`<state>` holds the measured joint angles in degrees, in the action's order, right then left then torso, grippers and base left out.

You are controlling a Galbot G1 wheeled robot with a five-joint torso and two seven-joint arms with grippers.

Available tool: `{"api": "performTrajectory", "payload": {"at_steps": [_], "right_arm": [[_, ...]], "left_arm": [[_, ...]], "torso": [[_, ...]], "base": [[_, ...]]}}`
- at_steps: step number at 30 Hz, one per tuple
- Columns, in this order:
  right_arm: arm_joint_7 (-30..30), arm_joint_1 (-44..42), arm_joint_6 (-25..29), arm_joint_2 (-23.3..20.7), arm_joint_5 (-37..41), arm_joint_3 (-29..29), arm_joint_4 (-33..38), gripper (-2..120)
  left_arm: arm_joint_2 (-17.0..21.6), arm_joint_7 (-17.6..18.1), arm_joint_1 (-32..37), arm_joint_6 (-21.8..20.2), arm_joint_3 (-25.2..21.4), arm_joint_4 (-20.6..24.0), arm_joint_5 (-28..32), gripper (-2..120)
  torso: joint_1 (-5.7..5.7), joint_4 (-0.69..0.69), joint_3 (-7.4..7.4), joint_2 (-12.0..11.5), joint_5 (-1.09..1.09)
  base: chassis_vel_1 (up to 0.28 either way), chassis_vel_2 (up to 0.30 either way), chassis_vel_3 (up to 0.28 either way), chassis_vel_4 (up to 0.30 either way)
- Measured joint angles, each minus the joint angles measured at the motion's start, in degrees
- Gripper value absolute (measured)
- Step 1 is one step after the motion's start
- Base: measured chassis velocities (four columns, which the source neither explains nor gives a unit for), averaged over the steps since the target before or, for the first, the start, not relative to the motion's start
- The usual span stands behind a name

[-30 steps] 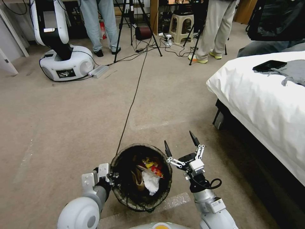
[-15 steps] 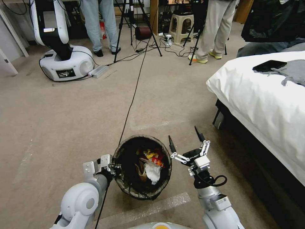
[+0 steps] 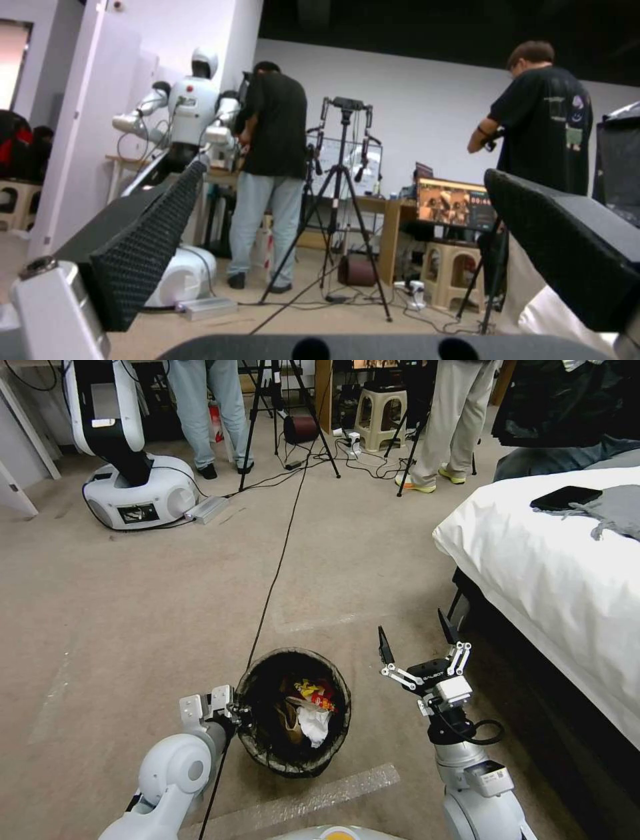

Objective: Pick up the trash bin, then pick up the garbage from the floor and place it into the trash bin.

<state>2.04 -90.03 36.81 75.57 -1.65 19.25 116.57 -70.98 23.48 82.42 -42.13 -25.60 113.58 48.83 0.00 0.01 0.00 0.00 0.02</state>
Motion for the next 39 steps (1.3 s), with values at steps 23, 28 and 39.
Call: {"api": "performTrajectory", "payload": {"at_steps": [23, 28, 39], "right_arm": [[-2.1, -1.3, 2.0, 0.5, -1.2, -2.8, -3.1, 100], [-2.7, -1.5, 2.4, 0.8, -1.7, -3.7, -3.8, 100], [-4.8, -2.1, 3.3, 1.0, -2.4, -4.4, -4.5, 100]], "left_arm": [[-2.2, -0.7, -4.0, -0.2, -0.2, -3.5, 1.1, 38], [-2.0, -1.1, -5.0, -0.2, -0.4, -3.1, 1.2, 53], [-1.6, -1.4, -9.0, -0.1, -0.4, -2.4, 1.5, 95]], "torso": [[0.00, -0.02, 0.00, 0.0, -0.03], [0.00, -0.02, 0.00, 0.0, -0.02], [0.00, -0.01, 0.00, 0.0, -0.02]], "base": [[0.000, 0.000, 0.000, 0.000], [0.000, 0.000, 0.000, 0.000], [0.000, 0.000, 0.000, 0.000]]}}
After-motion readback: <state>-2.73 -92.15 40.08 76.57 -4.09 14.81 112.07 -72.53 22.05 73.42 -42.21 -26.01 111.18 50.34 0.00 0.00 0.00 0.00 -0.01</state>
